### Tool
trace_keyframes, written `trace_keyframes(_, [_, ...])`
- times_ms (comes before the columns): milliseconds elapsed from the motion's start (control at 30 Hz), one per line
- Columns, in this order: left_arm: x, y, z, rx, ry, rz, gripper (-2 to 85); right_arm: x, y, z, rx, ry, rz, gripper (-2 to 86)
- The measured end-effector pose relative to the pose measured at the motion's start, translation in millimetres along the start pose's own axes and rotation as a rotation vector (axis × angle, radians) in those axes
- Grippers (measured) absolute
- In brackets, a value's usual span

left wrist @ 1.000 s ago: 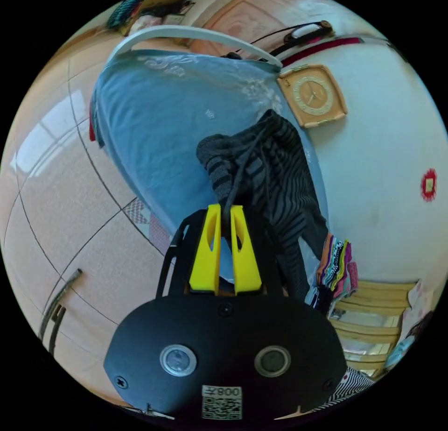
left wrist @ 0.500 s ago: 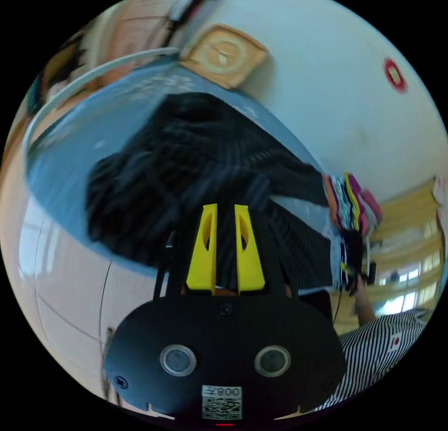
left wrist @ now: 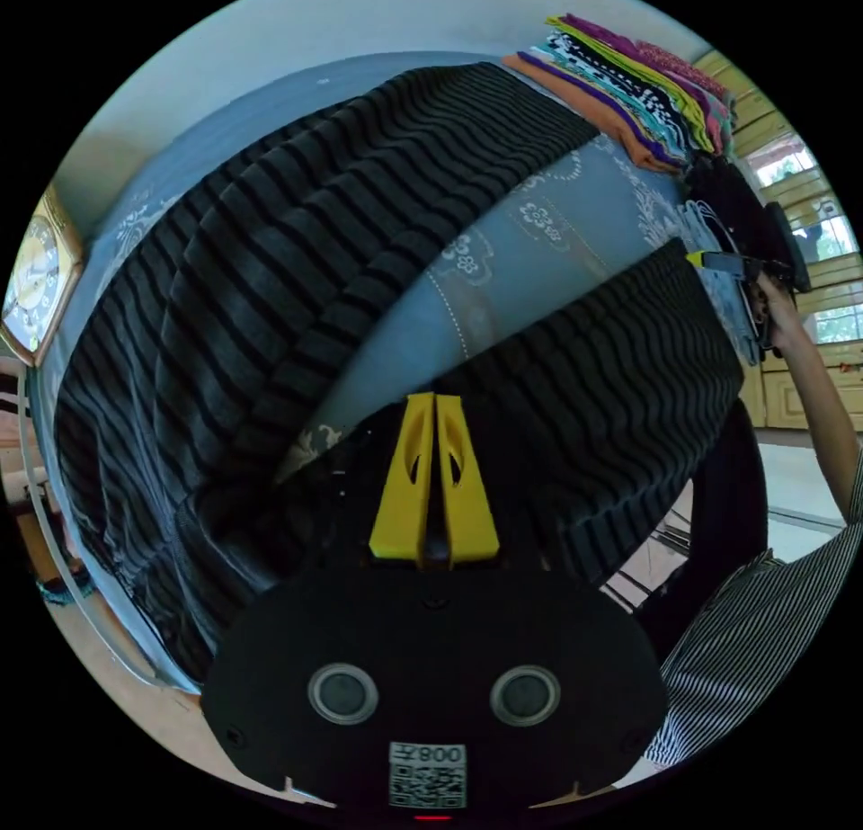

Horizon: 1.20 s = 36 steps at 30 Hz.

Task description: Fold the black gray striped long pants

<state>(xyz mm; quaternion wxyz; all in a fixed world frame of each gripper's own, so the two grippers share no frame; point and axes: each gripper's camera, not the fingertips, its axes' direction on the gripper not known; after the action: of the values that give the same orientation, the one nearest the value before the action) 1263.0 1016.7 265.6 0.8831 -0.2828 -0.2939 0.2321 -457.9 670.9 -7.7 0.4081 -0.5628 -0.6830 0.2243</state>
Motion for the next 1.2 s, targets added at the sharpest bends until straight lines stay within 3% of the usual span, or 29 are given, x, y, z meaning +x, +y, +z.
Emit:
trace_keyframes(100, [10.2, -14.2, -42.4, 0.026, 0.054, 0.024, 0.7, 5.0, 12.2, -15.6, 0.004, -0.109, -0.046, 0.8])
trace_keyframes(300, [29.8, -34.8, -152.8, 0.224, 0.166, 0.073, 1.6, 27.5, 60.2, -100.2, 0.232, -0.211, -0.051, 0.8])
trace_keyframes(600, [45.7, -84.9, -168.8, -0.063, 0.037, 0.073, 9.1, 26.7, 27.8, -14.2, 0.03, -0.123, -0.019, 7.7])
trace_keyframes(833, [61.7, -95.0, -216.9, -0.06, 0.037, 0.094, 2.5, 14.5, 17.6, 10.7, -0.045, -0.06, -0.043, 3.4])
trace_keyframes(1033, [67.1, -85.5, -302.7, 0.165, 0.188, 0.104, 1.7, 18.4, 57.2, -74.6, 0.165, -0.152, -0.06, 2.0])
trace_keyframes(1200, [68.4, -119.9, -310.1, 0.125, 0.148, 0.086, 2.5, 36.4, 21.3, -76.9, 0.18, -0.113, 0.002, 1.0])
